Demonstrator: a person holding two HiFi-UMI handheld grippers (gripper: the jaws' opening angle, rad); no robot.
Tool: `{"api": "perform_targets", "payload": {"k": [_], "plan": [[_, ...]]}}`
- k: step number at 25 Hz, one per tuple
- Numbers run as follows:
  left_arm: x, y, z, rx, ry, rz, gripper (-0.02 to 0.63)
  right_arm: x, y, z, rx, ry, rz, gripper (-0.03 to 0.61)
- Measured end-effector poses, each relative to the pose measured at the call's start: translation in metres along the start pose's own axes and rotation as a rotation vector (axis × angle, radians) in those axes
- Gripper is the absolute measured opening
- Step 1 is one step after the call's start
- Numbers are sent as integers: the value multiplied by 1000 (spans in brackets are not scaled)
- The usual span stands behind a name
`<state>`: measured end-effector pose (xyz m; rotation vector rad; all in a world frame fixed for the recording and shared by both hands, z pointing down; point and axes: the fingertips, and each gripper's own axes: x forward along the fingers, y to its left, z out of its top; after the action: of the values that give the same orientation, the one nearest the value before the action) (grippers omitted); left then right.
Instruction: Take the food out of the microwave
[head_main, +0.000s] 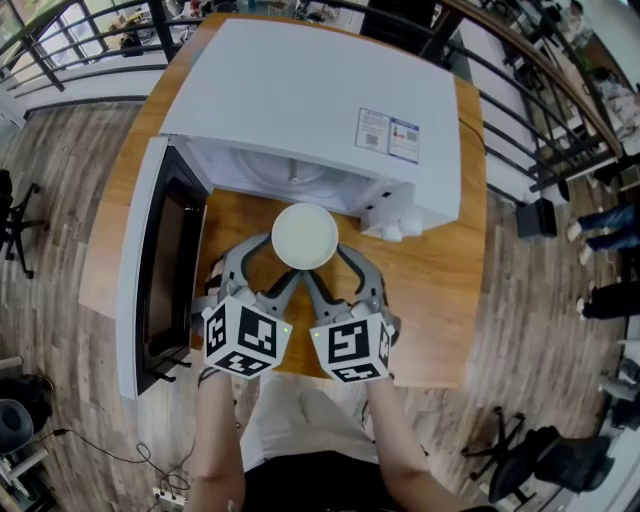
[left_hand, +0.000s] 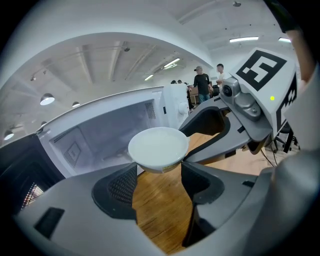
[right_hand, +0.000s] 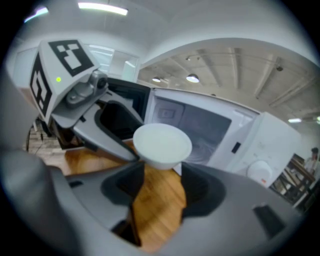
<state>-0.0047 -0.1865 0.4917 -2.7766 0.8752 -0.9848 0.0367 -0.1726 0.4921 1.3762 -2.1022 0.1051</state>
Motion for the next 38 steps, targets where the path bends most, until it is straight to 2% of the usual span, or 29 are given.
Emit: {"api": "perform_targets", "payload": {"k": [7,20,29,38], "plan": [[-10,-16,-6,25,4,10,302,-12,12,-11,12,-4,1,250],[-13,-49,-39,-18,-4,4,302,-21,37,-47,-11,41,11,250],[-8,-70,-65,-38,30,-19,302,-15,55,-81,4,112,40,251],[-2,-78,-80,-66,59,-45,302,-10,61,-96,7,153,60,250]]}}
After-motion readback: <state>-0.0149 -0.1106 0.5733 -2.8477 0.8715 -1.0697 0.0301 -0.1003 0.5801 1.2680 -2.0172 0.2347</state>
